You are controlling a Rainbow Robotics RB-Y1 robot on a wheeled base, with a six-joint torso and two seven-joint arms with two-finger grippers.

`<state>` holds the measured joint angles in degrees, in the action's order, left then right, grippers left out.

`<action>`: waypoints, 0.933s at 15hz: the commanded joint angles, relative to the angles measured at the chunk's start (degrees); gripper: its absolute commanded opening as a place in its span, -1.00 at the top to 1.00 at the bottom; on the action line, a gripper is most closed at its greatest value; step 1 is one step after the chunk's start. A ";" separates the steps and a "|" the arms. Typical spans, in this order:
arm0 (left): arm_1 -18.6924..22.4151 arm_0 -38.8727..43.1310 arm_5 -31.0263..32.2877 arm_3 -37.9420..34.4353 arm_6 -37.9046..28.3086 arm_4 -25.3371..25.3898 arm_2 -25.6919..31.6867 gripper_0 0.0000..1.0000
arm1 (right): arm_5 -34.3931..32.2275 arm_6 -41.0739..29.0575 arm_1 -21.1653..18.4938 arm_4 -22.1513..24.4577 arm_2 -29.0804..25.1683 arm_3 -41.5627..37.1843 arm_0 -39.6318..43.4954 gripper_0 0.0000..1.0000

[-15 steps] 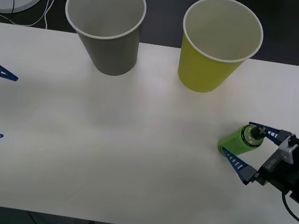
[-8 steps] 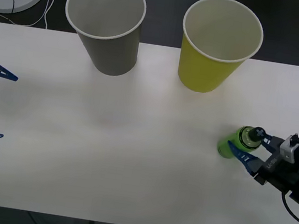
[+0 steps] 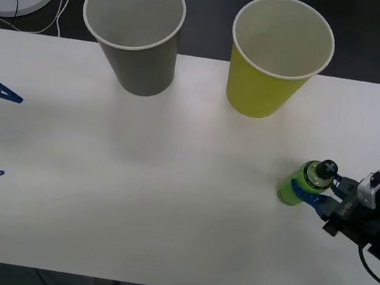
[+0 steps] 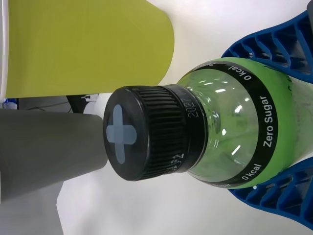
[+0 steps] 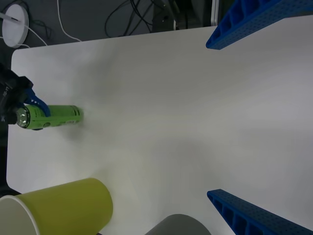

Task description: Put the can into the green bin and the plastic bottle into the gray bin

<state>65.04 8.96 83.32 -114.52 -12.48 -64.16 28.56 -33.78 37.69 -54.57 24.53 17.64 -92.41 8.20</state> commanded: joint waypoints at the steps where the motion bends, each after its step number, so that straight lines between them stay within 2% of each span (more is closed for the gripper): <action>1: 0.00 0.00 0.00 0.00 0.00 0.00 0.00 -1.00 | -1.99 0.01 -0.01 -1.33 -0.68 -0.05 0.42 1.00; 5: 0.00 0.00 0.00 0.00 0.00 0.00 0.00 -1.00 | -0.76 -1.30 -1.77 -2.21 -3.41 -4.62 3.67 1.00; 10: 0.00 0.00 0.00 0.00 0.00 0.00 0.00 -1.00 | 10.76 -4.03 -6.07 -4.40 -8.06 -20.44 14.22 1.00; 14: 0.00 0.00 0.00 0.00 0.00 0.00 0.00 -1.00 | 20.34 -5.70 -8.27 -6.07 -10.26 -30.82 19.31 1.00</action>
<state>65.04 8.96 83.32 -114.52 -12.48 -64.16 28.56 -15.32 32.29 -62.52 18.50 7.73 -121.38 26.76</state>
